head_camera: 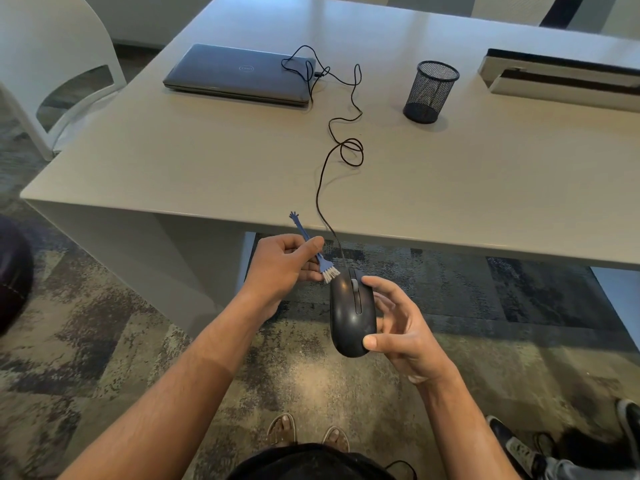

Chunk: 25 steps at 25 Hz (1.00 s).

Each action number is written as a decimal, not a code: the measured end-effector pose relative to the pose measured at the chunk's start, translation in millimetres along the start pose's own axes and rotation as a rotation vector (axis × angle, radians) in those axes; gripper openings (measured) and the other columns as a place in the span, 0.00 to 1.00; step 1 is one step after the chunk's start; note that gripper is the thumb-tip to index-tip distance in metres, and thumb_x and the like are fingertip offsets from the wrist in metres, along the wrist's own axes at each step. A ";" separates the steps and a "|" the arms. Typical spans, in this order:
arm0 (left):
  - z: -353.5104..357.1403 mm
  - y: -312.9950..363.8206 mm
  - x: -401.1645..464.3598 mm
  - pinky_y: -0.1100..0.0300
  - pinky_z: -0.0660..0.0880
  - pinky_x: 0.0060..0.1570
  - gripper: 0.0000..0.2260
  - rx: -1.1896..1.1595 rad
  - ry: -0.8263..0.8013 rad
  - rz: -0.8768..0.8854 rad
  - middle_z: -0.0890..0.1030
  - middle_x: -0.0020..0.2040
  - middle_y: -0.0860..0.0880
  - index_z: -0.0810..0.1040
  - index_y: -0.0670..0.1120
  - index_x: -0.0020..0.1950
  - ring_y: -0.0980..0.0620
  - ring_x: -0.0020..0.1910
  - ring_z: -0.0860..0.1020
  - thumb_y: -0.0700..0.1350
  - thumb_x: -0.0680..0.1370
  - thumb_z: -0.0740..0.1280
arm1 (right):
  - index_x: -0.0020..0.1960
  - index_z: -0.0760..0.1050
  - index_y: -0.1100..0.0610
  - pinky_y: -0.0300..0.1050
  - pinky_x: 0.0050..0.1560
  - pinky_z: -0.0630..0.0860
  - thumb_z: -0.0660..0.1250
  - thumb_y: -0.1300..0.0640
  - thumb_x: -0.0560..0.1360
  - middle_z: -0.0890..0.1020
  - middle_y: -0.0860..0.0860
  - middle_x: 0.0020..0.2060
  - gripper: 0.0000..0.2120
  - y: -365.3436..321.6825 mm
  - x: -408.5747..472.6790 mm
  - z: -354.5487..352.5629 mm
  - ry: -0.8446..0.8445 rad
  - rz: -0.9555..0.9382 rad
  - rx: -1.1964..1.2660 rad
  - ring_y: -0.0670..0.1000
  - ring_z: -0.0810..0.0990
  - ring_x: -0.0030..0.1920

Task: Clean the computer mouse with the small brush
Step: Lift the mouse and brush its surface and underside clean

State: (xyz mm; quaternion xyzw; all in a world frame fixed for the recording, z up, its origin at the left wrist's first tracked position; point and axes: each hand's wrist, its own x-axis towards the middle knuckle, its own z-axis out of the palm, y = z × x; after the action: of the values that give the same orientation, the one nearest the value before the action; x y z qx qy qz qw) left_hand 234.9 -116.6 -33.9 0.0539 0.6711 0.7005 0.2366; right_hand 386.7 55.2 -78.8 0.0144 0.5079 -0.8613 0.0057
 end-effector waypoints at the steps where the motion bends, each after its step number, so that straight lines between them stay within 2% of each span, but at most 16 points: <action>1: 0.1 -0.8 -1.8 0.63 0.81 0.34 0.11 -0.025 0.007 0.001 0.84 0.32 0.46 0.83 0.41 0.40 0.51 0.30 0.82 0.47 0.76 0.73 | 0.71 0.72 0.56 0.50 0.50 0.82 0.75 0.73 0.63 0.78 0.58 0.66 0.38 0.1 0.2 -1.0 0.000 -0.004 0.011 0.59 0.84 0.53; 10: -0.5 -6.1 -21.7 0.59 0.83 0.36 0.12 -0.159 -0.048 0.103 0.85 0.36 0.42 0.82 0.41 0.47 0.45 0.35 0.86 0.49 0.72 0.74 | 0.69 0.74 0.55 0.54 0.53 0.82 0.74 0.73 0.63 0.78 0.59 0.66 0.37 -1.0 0.6 -4.9 0.044 -0.025 0.083 0.60 0.83 0.56; 17: -0.7 -11.3 -35.8 0.58 0.83 0.37 0.05 -0.180 -0.090 0.198 0.85 0.37 0.39 0.85 0.48 0.43 0.43 0.37 0.86 0.49 0.71 0.74 | 0.68 0.75 0.54 0.54 0.50 0.83 0.74 0.72 0.61 0.79 0.59 0.63 0.36 -6.1 4.5 -2.9 0.094 -0.046 0.107 0.60 0.83 0.55; 25: 2.7 -18.4 -53.9 0.57 0.83 0.36 0.03 -0.184 -0.133 0.223 0.85 0.36 0.39 0.86 0.48 0.43 0.42 0.37 0.86 0.46 0.72 0.73 | 0.69 0.74 0.55 0.53 0.48 0.83 0.74 0.70 0.62 0.77 0.62 0.65 0.37 -13.7 8.2 -7.8 0.109 -0.060 0.106 0.60 0.84 0.55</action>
State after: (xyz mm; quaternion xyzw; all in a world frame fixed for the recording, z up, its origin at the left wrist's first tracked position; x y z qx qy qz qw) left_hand 288.2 -136.1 -38.3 0.1524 0.5766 0.7759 0.2055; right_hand 378.3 68.8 -70.9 0.0463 0.4612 -0.8848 -0.0484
